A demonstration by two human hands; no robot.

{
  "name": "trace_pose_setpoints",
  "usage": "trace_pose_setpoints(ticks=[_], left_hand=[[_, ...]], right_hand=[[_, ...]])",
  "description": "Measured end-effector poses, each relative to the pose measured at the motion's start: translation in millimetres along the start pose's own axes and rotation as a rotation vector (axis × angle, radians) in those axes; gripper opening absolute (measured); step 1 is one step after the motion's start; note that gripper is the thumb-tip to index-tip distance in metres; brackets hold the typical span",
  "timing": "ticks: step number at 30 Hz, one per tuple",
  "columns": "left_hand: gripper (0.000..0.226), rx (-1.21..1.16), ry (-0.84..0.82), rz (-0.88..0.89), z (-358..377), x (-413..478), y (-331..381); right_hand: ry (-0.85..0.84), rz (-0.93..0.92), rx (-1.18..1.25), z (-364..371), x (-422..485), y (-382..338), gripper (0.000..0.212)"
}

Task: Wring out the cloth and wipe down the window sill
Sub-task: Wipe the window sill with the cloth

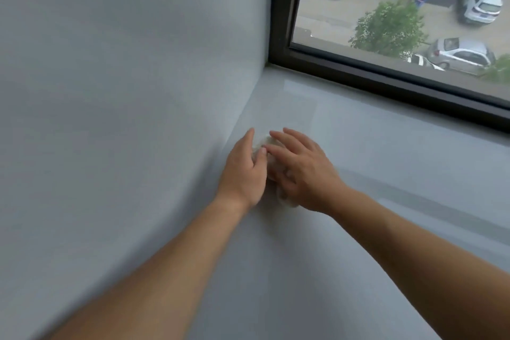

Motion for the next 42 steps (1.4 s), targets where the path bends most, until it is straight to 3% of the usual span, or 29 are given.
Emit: trace_pose_setpoints(ticks=[2,5,8,11,17,21,24,29,31,34,35,40,42], left_hand=[[0.045,0.207,0.100,0.023,-7.0,1.8,-5.0],[0.057,0.431,0.059,0.064,3.7,-8.5,-16.5],[0.075,0.647,0.061,0.032,14.1,-8.6,-26.2],[0.072,0.772,0.068,0.079,17.0,-5.5,-24.3],[0.068,0.824,0.046,0.072,18.6,-5.2,-25.9],[0.066,0.806,0.065,0.071,17.4,-5.8,-26.3],[0.066,0.804,0.064,0.068,16.6,-6.1,-25.2],[0.066,0.787,0.063,0.077,16.6,-7.3,-26.0],[0.065,0.764,0.088,0.092,15.1,-7.3,-25.3],[0.064,0.729,0.091,0.081,14.4,-8.8,-22.9],[0.063,0.706,0.101,0.082,13.7,-9.6,-21.3],[0.051,0.625,0.178,0.114,2.6,-29.8,-16.4],[0.050,0.644,0.184,0.068,-2.8,-48.5,-23.5]], right_hand=[[-0.103,-0.109,-0.080,8.6,8.4,6.2,0.050],[-0.103,-0.185,-0.229,9.1,28.4,25.7,0.049],[-0.063,-0.069,-0.401,-4.9,83.4,65.3,0.058],[-0.028,0.096,-0.458,-22.0,141.3,90.4,0.066],[-0.022,-0.072,-0.470,-11.3,156.9,94.4,0.060],[-0.004,0.002,-0.493,-24.1,182.4,116.8,0.054],[0.031,0.015,-0.374,-16.9,162.6,101.4,0.053],[-0.133,-0.264,-0.370,-3.1,108.5,84.5,0.052],[-0.160,-0.207,-0.376,-10.8,126.4,95.2,0.051],[-0.121,0.110,-0.272,-13.3,153.5,103.6,0.051],[-0.113,0.139,-0.271,-8.2,149.8,95.8,0.052],[-0.158,-0.218,-0.344,14.2,79.3,55.4,0.050],[-0.160,-0.138,-0.332,8.7,96.7,63.9,0.050]])
Point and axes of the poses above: each hand's wrist, its own x-axis towards the middle knuckle, its own z-axis out of the palm, y = z × x, the point moved 5 cm from there along x, towards the middle knuckle, and after that the axes turned 8 degrees about -y, right-handed, at the moved point
